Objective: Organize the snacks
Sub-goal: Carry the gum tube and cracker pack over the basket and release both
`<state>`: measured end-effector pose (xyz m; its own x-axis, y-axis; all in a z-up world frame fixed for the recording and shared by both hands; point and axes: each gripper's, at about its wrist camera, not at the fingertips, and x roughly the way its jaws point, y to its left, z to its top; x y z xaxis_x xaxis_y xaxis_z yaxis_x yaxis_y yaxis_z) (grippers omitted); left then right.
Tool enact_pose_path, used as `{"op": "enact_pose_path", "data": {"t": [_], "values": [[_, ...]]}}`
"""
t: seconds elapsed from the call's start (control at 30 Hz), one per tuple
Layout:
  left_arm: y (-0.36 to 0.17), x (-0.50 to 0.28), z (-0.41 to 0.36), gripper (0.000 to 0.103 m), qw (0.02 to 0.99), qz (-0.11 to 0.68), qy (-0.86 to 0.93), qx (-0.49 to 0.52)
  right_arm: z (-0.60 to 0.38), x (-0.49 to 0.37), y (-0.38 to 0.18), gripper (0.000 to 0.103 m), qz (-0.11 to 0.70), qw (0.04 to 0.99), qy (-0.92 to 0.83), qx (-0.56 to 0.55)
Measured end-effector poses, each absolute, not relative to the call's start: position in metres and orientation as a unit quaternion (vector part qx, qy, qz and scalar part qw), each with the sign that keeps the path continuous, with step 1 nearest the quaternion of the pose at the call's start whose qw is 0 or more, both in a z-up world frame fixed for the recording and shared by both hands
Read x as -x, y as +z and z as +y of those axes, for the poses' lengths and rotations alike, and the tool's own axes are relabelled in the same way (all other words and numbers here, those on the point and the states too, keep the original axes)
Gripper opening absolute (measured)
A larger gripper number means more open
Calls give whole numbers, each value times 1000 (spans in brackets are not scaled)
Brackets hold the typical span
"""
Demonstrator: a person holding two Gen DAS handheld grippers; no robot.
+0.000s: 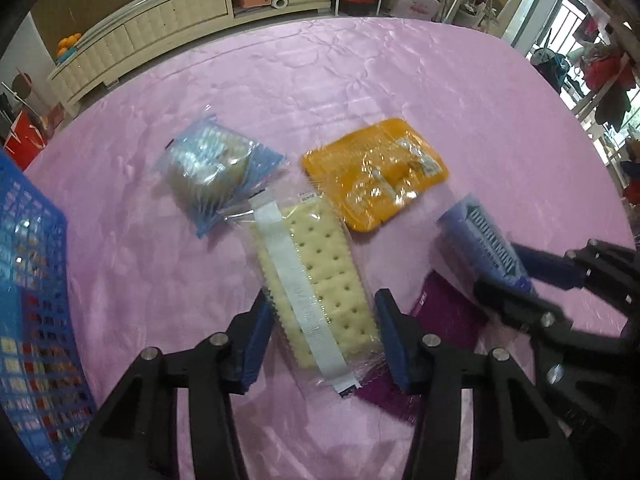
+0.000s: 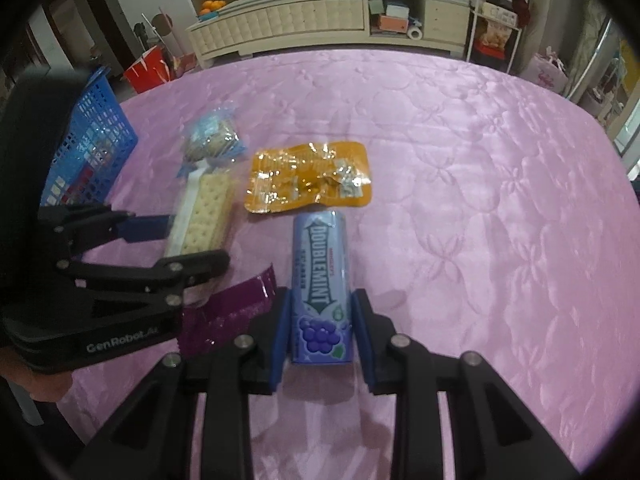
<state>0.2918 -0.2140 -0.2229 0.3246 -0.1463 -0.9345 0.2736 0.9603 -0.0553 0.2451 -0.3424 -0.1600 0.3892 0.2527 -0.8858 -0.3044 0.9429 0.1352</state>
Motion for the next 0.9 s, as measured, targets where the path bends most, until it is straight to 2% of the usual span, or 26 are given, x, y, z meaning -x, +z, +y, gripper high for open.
{"op": "enact_pose_path", "data": {"t": [0.5,0.67,0.9], "values": [[-131,-199,-170,48,862,487,-137,-27,-322,-194,-73,35,464,868,173,32],[-99,-182,-139,48,879,459,-126,-20,-303,-175,-31,35,425,885,183,43],[-67,-160,-87,48,898,427,-103,-20,-262,-165,-4,35,394,894,211,44]]}}
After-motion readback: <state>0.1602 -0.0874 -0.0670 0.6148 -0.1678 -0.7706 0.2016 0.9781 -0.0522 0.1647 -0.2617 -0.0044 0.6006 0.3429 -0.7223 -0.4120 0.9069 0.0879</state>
